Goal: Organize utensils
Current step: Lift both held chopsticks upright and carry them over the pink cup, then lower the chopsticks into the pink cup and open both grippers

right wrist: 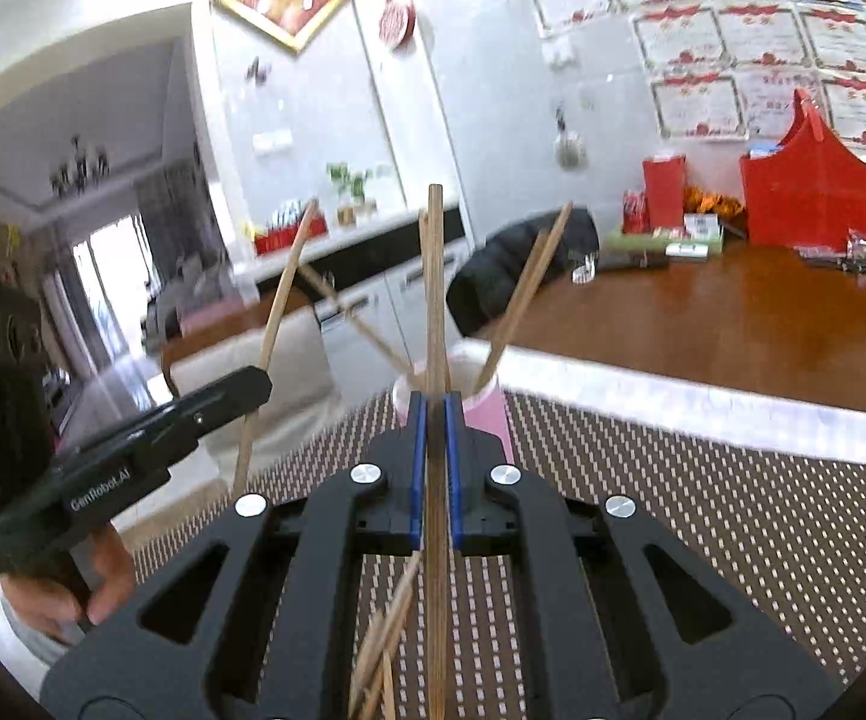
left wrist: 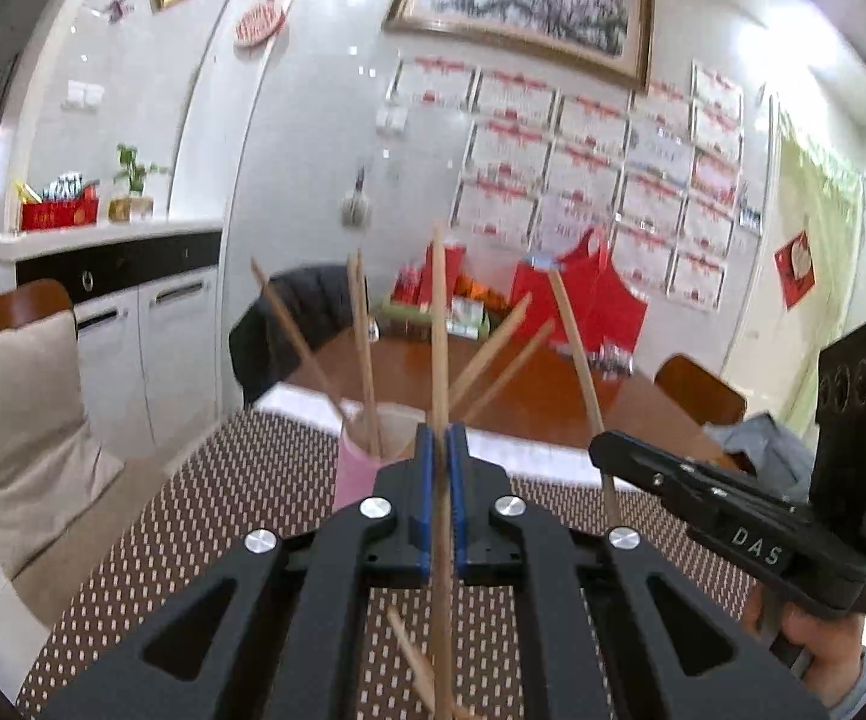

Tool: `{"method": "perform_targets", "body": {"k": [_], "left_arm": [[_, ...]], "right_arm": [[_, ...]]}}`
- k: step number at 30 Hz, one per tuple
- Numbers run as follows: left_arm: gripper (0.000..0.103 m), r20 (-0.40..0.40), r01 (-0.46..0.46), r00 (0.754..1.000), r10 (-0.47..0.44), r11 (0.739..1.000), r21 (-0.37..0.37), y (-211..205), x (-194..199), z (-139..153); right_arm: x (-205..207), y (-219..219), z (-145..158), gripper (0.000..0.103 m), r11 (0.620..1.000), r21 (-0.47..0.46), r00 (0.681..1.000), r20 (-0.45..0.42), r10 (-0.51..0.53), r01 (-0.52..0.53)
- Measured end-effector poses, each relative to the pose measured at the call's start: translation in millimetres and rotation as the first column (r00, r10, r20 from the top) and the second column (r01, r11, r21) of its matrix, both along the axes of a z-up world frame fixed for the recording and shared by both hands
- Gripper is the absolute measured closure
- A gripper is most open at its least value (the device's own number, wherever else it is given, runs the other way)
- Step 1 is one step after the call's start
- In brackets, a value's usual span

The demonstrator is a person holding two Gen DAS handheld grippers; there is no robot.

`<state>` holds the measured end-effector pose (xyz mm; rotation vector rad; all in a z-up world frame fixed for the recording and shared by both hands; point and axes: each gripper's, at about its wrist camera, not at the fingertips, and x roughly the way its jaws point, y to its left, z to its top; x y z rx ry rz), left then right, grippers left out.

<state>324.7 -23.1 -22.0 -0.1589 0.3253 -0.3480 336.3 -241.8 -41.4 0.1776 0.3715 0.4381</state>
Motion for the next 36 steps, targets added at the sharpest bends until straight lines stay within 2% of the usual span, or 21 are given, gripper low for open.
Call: {"method": "perform_targets", "body": {"k": [3, 7, 13, 18, 25, 32, 36], "left_arm": [[0.097, 0.059, -0.025, 0.998, 0.026, 1.000, -0.019, -6, 6, 12], [0.097, 0.136, -0.062, 0.989, 0.061, 0.998, 0.001, -18, 16, 21], [0.097, 0.197, -0.048, 0.979, 0.046, 0.999, 0.003, -29, 42, 29], [0.097, 0.240, -0.054, 0.969, 0.056, 0.998, -0.014, -32, 62, 28], [0.097, 0.326, -0.099, 0.937, 0.124, 0.991, -0.092, -24, 82, 25], [0.097, 0.327, -0.125, 0.930, 0.167, 0.981, -0.147, -15, 108, 16], [0.097, 0.323, -0.132, 0.930, 0.174, 0.980, -0.146, -17, 119, 8]], "right_arm": [[6, 4, 8, 0.097, 0.999, 0.034, 0.998, 0.059, -0.016, 0.014], [17, 5, 18, 0.097, 0.997, 0.069, 0.987, 0.156, -0.047, 0.036], [46, 6, 26, 0.097, 0.991, 0.129, 0.969, 0.241, -0.056, 0.025], [70, 6, 26, 0.096, 0.984, 0.178, 0.958, 0.277, -0.072, 0.023], [95, 17, 24, 0.096, 0.978, 0.206, 0.941, 0.328, -0.084, 0.015], [113, 18, 15, 0.096, 0.970, 0.242, 0.936, 0.335, -0.103, 0.020], [115, 17, 11, 0.096, 0.969, 0.247, 0.931, 0.346, -0.119, 0.032]]}}
